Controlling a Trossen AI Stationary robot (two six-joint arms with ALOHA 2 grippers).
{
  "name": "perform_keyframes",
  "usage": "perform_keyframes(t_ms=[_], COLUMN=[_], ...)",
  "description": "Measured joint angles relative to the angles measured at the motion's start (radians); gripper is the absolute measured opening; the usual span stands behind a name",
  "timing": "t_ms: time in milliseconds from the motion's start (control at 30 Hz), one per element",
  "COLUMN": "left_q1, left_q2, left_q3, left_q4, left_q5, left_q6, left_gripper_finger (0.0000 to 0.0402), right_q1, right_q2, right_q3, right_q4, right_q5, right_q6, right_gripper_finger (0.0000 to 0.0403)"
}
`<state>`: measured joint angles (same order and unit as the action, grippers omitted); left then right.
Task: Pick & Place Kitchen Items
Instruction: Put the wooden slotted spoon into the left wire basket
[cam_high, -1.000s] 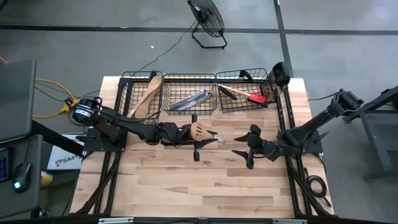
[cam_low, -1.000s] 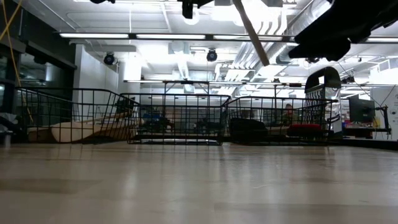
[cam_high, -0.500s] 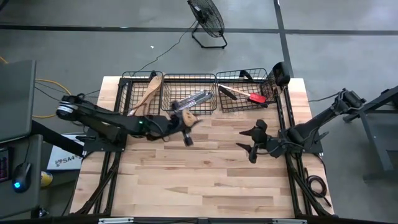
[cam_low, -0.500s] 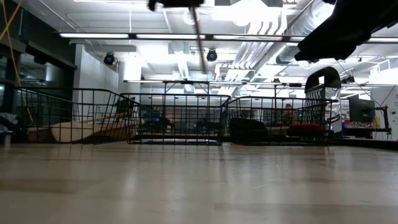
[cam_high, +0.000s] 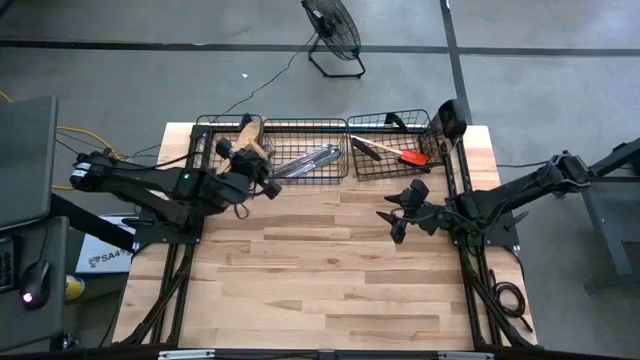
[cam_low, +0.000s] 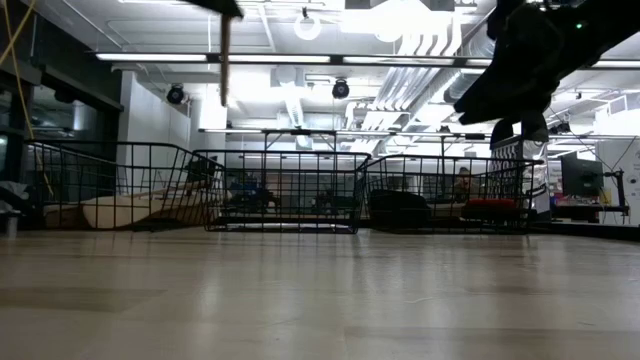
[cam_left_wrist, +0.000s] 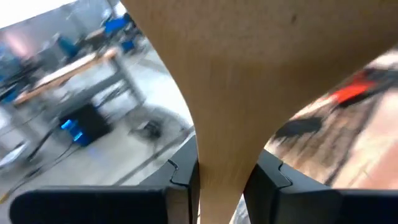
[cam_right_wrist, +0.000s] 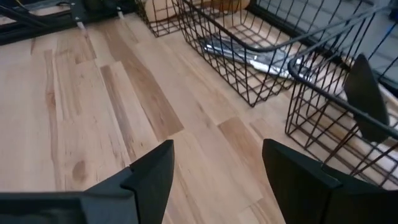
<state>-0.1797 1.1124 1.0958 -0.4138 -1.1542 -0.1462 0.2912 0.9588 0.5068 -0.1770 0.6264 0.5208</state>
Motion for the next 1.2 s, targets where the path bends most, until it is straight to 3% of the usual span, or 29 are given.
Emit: perform_keyframes(t_ms=[233, 467, 1067, 1200], left_q1=[0.156, 0.352, 0.694, 0.74], left_q2=[0.003, 0.003, 0.026, 0.041], left_q3=[-0.001, -0.001, -0.001, -0.001], left_q4=[-0.336, -0.512, -0.734, -0.755], left_q5=[0.007, 0.163, 0.595, 0.625], left_q6=[-0.294, -0.441, -0.49, -0.489], left_gripper_finger=[0.0077, 0.0077, 0.0077, 0.0077], right_q1=[-0.093, -0.156, -0.23, -0.229], right_q2=[0.0, 0.0, -0.051, -0.064], right_q3=[0.0, 0.0, 0.0, 0.0], right_q4=[0.0, 0.0, 0.001, 0.001], right_q5=[-0.09, -0.138, -0.214, -0.21], right_q6=[0.004, 0.003, 0.0, -0.01], right_gripper_finger=[0.0236, 0.0236, 0.0236, 0.0236])
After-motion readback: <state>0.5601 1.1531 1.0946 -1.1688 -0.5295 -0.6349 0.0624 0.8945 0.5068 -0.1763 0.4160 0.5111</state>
